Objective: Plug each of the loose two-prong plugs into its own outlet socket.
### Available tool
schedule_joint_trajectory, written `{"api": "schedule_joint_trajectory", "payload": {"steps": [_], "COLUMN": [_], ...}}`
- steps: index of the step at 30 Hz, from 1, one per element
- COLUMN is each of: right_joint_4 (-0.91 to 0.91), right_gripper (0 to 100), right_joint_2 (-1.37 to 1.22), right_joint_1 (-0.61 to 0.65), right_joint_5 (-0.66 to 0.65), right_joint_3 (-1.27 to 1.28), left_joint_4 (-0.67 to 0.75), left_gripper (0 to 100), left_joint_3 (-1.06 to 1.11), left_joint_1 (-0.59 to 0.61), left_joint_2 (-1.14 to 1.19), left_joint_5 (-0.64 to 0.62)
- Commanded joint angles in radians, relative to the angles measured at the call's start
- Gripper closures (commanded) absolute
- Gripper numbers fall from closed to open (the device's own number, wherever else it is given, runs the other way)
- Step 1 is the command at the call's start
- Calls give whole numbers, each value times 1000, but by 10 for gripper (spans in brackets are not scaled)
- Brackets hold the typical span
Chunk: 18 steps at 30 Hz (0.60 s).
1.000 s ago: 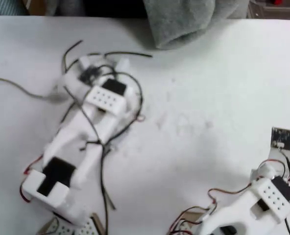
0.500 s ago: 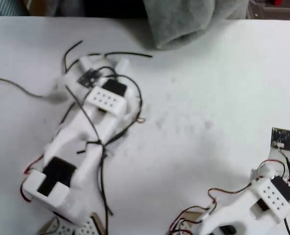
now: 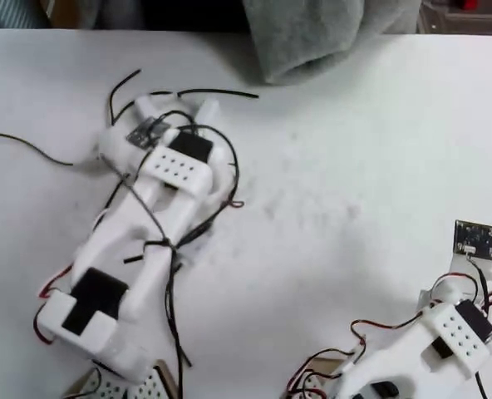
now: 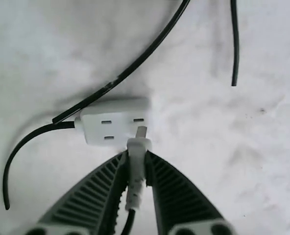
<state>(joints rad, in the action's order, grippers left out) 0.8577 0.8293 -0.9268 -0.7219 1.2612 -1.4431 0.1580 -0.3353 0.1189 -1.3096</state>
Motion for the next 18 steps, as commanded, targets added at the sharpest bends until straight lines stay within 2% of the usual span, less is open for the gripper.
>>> {"api": "schedule_joint_trajectory", "payload": {"steps": [1,5,10,15,18], "right_joint_4": [-15,-15,-15,-15,-15], "right_gripper": [979,979,979,979,979], "right_joint_2": [25,25,25,25,25], "right_joint_1": [-8,-8,-5,-12,-12], "right_joint_5": [-6,-8,-8,-8,-8], "right_joint_3": [-6,-6,-6,-6,-6], "left_joint_4": [-8,5,8,49,54], "left_gripper": [975,975,974,973,973], "left_joint_3": [-15,-17,-17,-6,-6], "left_joint_1": [41,85,70,51,54], "left_joint_2": [33,82,94,107,168], "left_joint_5": [-2,0,11,161,305]}}
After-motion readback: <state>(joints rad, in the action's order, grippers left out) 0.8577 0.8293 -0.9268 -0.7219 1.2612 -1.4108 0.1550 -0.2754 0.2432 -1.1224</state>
